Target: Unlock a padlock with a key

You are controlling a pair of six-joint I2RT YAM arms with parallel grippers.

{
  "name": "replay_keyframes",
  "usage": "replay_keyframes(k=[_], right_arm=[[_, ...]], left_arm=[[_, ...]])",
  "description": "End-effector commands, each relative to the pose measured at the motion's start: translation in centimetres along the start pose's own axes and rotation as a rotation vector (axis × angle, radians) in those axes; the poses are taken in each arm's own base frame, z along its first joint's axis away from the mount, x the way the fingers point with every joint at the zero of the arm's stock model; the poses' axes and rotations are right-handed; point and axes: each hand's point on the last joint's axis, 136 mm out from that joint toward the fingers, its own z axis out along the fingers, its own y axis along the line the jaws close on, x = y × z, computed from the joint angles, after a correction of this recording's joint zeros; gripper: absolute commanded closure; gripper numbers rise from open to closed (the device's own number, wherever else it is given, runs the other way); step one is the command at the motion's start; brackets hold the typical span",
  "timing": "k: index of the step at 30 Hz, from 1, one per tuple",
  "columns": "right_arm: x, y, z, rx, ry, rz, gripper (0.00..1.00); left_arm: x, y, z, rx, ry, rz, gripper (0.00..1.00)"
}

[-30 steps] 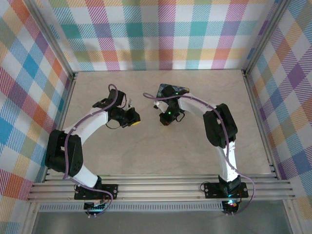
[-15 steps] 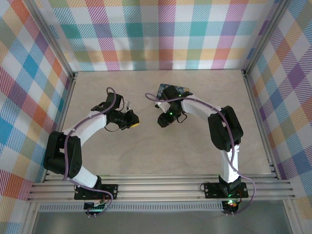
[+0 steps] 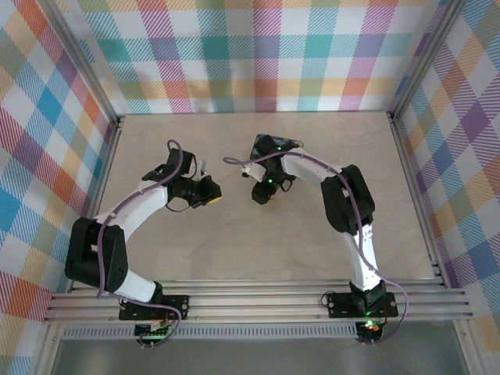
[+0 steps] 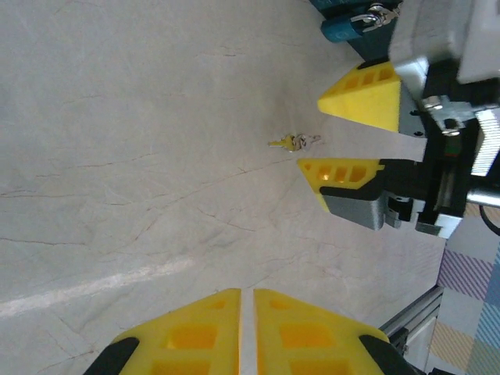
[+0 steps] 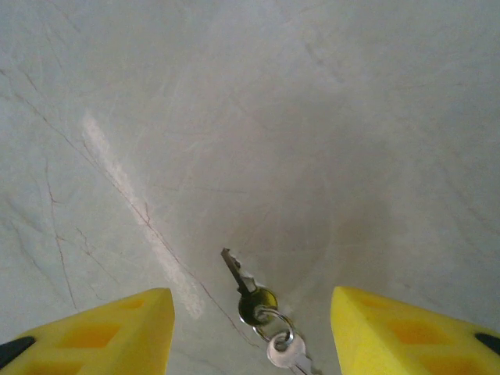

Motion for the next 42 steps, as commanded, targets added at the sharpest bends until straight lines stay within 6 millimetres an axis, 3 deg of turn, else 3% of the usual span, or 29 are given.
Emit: replay_keyframes(k=[1,14,17,21,32,38,42], right_arm=[[0.6,0.9,0.6,-0.043,0.048,-0.037,0.45],[3.0,0.8,2.0,-0.041,0.138,-0.069,0.54],[3.3,0.8,2.1,-0.036,0.148,-0.069,0.61],[3.4,0.8,2.1,-0.020,0.157,-0.073,0.78],[1.9,2.1,0.9,-0.054,0.075,-0.008,1.00],[0.2,2.9,0.1,-0.102,-0.020,0.085,1.00],[0.3,2.8,0.0,-0.108,-0.021,0.131,1.00]], left_arm=[[0.5,0.6,-0.6,-0.022,0.001,-0.029,0.87],[0.5,0.9,-0.6,-0.036,-0.004,-0.043,0.87],[0.4,0.9,-0.7,-0.036,-0.007,-0.041,0.88],[0.6,1.1,-0.6,-0.039,-0.004,-0.044,0.88],[0.8,1.4,-0.9,-0.038,-0.034,-0.054,0.88],[0.6,1.3,-1.0,-0.029,-0.047,-0.056,0.88],[0.5,1.2,-1.1,-0.026,-0.051,-0.056,0.88]])
